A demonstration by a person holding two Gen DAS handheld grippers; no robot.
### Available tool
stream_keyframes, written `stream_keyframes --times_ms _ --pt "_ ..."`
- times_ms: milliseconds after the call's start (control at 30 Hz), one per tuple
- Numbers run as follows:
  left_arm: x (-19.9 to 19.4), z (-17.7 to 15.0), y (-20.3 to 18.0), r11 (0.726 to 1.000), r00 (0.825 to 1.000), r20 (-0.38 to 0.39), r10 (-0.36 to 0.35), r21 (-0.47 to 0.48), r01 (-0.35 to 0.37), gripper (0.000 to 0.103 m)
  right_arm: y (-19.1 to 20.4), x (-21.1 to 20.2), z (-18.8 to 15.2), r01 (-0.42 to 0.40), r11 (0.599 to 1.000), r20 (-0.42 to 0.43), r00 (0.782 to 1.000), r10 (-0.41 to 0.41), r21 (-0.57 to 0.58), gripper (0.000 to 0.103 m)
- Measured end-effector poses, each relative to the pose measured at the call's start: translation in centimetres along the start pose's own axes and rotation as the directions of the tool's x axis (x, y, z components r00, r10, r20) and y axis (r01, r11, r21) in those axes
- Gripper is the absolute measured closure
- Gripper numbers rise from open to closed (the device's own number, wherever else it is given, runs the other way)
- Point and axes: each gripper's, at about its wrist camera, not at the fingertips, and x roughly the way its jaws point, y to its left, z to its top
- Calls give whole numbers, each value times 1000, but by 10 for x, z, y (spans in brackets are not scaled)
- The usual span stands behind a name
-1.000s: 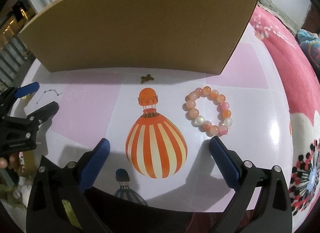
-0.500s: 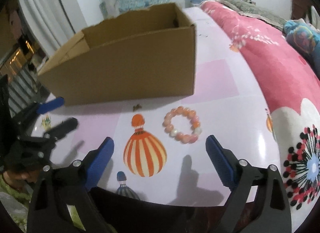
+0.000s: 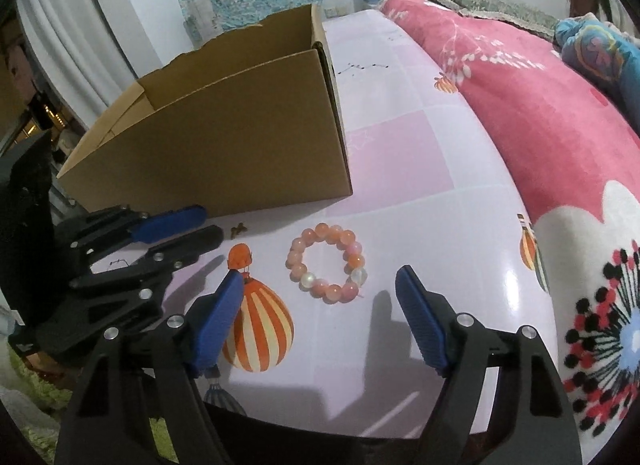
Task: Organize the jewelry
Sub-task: 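Lower the left gripper onto the small gold charm and close it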
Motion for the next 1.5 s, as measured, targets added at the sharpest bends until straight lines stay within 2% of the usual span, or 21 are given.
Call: stream_keyframes --times_ms 133,333,600,667,1033,1400,1500 --pt "9 2 1 1000 1000 -27 5 10 -5 87 -1 5 2 -8 1000 -5 1000 8 1 26" --pt "19 5 1 1000 998 -54 12 22 -11 87 -3 8 3 -15 1000 -6 1000 15 5 26" --pt "21 6 -1 999 999 -39 26 45 -24 88 -6 9 4 -17 1000 -6 1000 17 17 26" --pt "21 5 -3 998 999 -39 28 50 -26 97 -6 9 4 -18 1000 -4 1000 19 20 26" --pt "12 -4 -4 998 999 -41 35 59 -32 97 -7 2 2 -17 1000 11 1000 17 26 26" --pt "-12 -23 4 997 995 -64 80 7 -80 97 1 -1 3 -15 1000 14 1000 16 -5 26" --pt "-16 -25 7 995 993 -74 95 -13 -96 97 5 0 7 -14 1000 10 1000 14 -22 31"
